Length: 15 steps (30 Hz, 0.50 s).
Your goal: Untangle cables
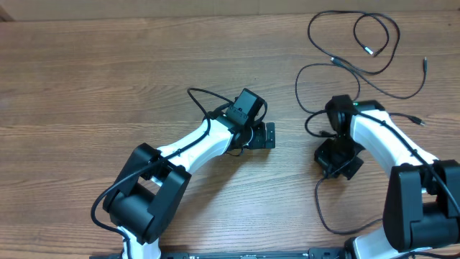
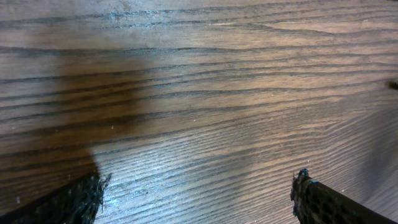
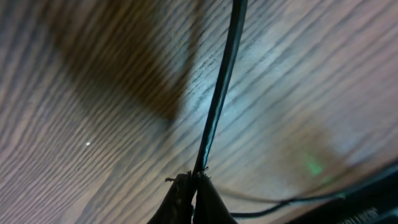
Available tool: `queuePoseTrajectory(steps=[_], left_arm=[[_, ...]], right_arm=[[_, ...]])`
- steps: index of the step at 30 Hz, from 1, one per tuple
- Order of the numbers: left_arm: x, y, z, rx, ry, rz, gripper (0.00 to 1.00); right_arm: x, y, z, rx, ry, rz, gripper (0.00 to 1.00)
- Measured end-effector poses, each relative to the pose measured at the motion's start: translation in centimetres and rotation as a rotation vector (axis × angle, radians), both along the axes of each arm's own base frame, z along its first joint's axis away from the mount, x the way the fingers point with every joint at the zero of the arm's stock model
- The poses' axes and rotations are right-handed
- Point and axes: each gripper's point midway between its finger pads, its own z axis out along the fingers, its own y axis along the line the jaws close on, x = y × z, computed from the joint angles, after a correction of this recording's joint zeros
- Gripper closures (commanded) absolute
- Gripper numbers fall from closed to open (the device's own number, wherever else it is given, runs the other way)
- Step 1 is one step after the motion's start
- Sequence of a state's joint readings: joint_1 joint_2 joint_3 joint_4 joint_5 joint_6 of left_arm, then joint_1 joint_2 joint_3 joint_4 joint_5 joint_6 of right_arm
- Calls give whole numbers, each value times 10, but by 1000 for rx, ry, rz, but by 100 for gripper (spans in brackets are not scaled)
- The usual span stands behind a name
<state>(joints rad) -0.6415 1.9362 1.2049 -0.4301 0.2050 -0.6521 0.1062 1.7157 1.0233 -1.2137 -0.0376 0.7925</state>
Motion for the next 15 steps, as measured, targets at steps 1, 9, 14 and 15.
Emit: queuePoseTrajectory(steps=[1, 9, 14, 15], left_arm=[[0, 0, 0, 0, 0, 0, 0], [0, 0, 0, 0, 0, 0, 0], [0, 0, 0, 0, 0, 0, 0], [0, 0, 0, 0, 0, 0, 1]], right_arm=[[-1, 1, -4, 4, -4, -2, 96], [4, 2, -13, 13, -39, -10, 95], [10, 3, -15, 16, -67, -10, 95], [11, 3, -15, 16, -70, -10, 95]])
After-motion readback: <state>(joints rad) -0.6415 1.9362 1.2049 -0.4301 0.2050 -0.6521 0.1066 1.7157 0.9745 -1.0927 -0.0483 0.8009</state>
